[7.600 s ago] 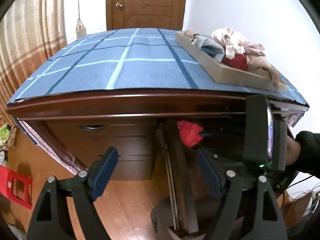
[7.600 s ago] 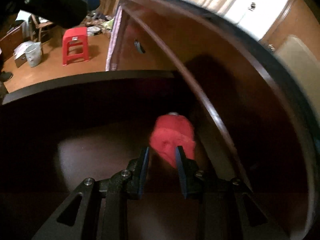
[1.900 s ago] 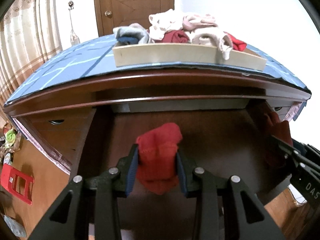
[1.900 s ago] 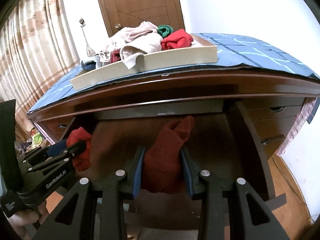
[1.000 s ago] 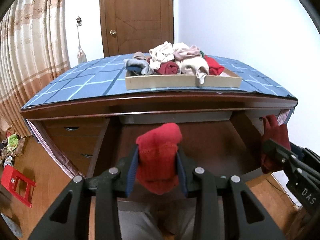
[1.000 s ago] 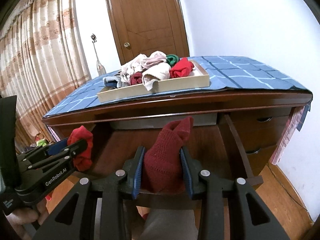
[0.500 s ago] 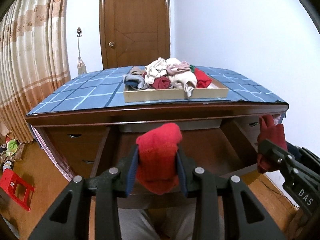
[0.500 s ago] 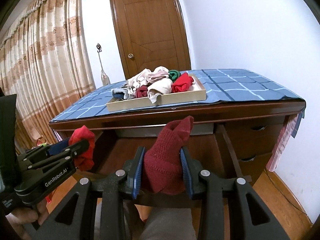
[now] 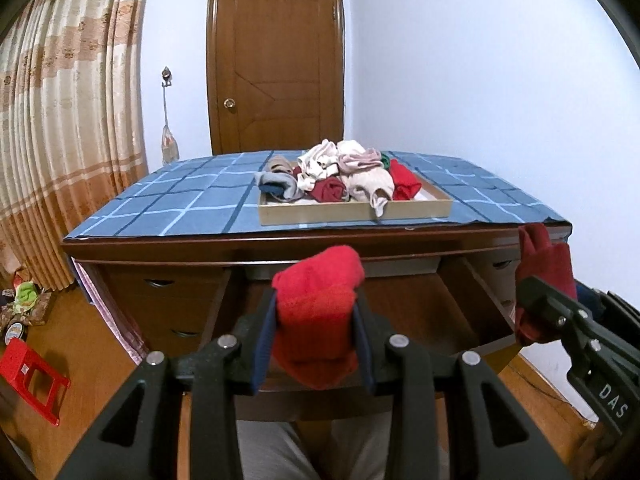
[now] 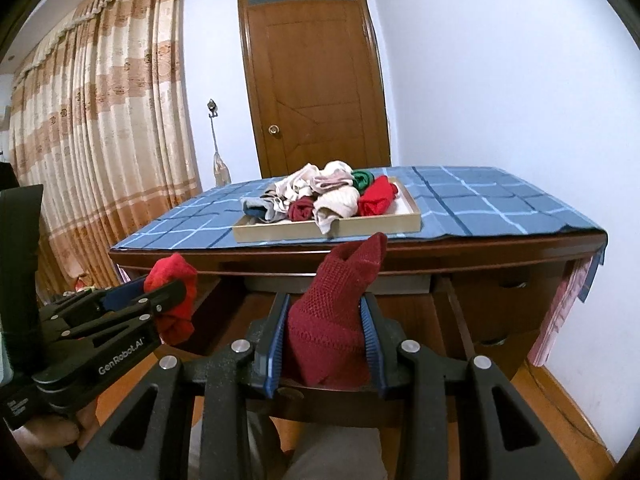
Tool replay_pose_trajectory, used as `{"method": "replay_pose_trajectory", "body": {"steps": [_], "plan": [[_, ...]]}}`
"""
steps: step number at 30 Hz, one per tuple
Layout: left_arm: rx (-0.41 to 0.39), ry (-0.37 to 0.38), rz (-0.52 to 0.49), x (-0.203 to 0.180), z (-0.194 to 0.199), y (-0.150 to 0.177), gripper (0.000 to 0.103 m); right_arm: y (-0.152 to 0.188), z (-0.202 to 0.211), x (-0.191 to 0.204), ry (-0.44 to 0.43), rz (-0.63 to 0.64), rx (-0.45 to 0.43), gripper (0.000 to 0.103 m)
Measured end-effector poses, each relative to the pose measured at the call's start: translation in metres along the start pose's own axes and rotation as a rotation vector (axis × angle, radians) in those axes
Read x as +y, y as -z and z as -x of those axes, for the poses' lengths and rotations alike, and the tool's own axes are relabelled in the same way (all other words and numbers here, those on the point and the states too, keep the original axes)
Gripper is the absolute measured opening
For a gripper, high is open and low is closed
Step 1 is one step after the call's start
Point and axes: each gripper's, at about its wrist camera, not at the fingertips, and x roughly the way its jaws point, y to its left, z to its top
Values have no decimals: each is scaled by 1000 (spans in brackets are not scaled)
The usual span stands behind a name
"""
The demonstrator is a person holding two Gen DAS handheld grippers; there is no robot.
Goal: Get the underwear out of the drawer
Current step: 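Raise both held socks out of the drawer toward the tabletop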
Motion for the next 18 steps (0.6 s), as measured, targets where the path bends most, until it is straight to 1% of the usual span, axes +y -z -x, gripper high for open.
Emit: {"method": "replay_pose_trajectory", "body": {"steps": [7, 18], "plan": [[-15, 0, 5, 2, 7, -3, 34, -5, 7, 3, -1, 8, -16, 37], [-47, -23, 9, 9, 10, -13, 34, -15, 12, 3, 1, 9, -49, 37]]}}
